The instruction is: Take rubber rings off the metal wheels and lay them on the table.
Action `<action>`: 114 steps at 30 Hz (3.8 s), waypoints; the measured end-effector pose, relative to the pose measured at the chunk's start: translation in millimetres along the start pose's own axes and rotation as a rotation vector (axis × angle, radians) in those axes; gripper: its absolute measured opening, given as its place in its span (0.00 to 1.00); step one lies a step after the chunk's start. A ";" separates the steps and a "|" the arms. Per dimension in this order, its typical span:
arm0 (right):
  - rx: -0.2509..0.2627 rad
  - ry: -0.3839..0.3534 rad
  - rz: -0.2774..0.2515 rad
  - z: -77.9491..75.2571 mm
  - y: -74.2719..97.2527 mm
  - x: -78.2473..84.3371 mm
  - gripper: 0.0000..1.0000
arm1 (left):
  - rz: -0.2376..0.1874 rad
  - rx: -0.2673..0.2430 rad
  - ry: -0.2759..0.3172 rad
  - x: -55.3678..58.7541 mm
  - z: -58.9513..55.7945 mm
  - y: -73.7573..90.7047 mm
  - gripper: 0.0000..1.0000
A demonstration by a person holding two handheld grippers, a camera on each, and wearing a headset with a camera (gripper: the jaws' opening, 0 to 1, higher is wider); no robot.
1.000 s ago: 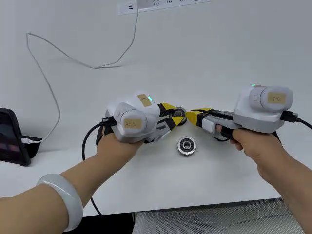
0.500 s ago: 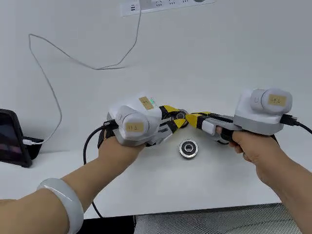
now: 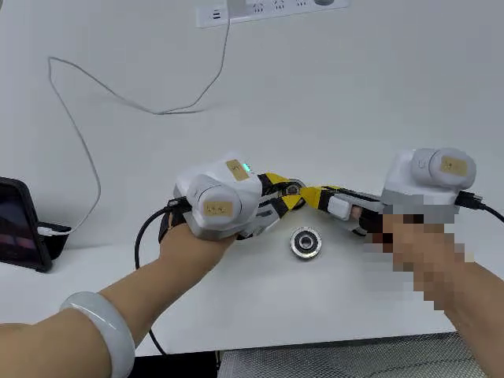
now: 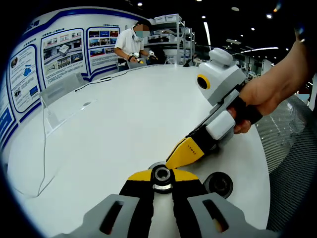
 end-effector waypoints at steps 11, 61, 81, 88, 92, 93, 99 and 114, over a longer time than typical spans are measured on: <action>-0.051 -0.097 0.002 -0.7 -0.4 2.7 0.12 | -0.001 0.001 0.005 0.3 -1.0 1.0 0.13; -0.075 -0.086 -0.001 -0.9 5.0 -1.5 0.04 | -0.002 0.003 0.009 -1.5 -2.4 0.9 0.13; -0.055 -0.057 -0.003 2.6 4.9 -5.0 0.01 | 0.001 0.004 0.009 -0.1 -0.3 0.6 0.13; -0.039 -0.023 0.000 3.0 4.7 -4.9 0.02 | 0.000 0.004 0.010 0.2 0.0 0.5 0.13; -0.036 -0.009 0.003 2.9 4.6 -4.9 0.02 | -0.002 0.004 0.011 0.0 -0.3 0.5 0.13; -0.034 -0.001 0.004 2.9 4.6 -5.1 0.03 | -0.001 0.004 0.011 -0.2 -0.5 0.5 0.13; -0.031 0.014 0.009 3.0 3.4 -4.9 0.03 | -0.003 0.006 0.010 0.3 -0.1 0.2 0.13; -0.021 0.049 0.023 3.7 1.8 -5.5 0.05 | -0.005 0.005 0.013 0.5 -0.1 0.1 0.13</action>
Point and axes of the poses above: the centre of the closed fingertips' face, and the gripper's own axes: y roughly backward along the fingers, z roughly to its left, x roughly out of its underside, the point moved 6 cm from there along y, roughly backward along the fingers, and after that the axes turned 1 degree about -z, right-handed, at the moved point
